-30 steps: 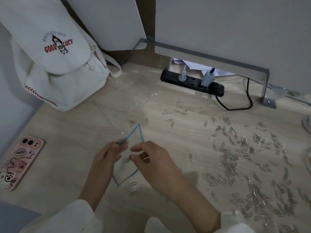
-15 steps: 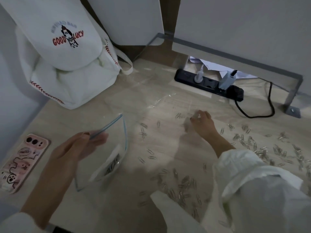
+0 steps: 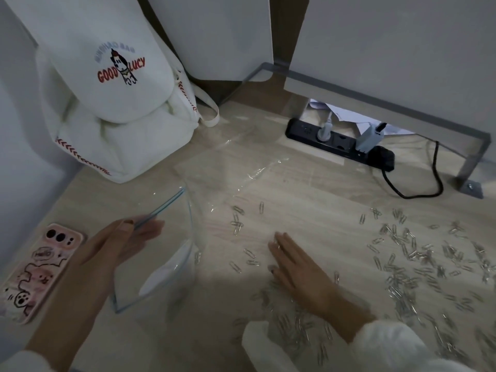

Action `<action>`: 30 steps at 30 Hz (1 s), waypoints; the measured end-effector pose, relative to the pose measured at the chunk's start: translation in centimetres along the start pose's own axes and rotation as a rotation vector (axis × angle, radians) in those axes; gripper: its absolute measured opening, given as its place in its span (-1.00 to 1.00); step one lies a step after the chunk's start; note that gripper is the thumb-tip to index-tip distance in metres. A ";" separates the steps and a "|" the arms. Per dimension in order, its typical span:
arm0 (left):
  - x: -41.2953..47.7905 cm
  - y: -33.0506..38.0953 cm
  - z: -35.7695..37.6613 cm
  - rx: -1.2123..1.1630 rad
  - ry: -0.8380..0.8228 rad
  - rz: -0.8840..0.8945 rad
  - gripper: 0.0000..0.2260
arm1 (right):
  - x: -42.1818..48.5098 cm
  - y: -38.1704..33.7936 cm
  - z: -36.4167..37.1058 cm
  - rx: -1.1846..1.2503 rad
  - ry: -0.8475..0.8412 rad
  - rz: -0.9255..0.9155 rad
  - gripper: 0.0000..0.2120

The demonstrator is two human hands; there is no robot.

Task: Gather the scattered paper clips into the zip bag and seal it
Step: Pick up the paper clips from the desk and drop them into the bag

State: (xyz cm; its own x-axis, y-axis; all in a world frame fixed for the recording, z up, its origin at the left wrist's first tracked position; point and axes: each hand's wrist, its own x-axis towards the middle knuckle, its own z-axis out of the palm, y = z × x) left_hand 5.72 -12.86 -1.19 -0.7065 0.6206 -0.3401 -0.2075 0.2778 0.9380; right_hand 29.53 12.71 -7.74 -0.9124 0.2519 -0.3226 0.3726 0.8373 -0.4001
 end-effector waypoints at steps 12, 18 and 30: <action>-1.7 2.3 1.5 -0.001 0.114 0.018 -0.70 | 10.2 -5.9 1.1 0.174 0.204 0.186 -0.46; -2.7 2.5 1.6 -0.044 0.147 0.009 -0.71 | 7.9 -7.1 2.8 -0.077 0.071 -0.021 -0.33; -4.1 5.1 4.4 -0.054 0.195 0.035 -0.73 | -3.6 -5.9 6.5 -0.248 0.213 -0.080 -0.49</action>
State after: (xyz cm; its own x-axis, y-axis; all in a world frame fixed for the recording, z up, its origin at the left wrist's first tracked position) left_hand 10.52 -10.78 4.69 -0.8305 0.4737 -0.2931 -0.2132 0.2158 0.9529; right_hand 31.70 3.69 -9.76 -0.9617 0.2548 -0.1013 0.2699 0.9445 -0.1873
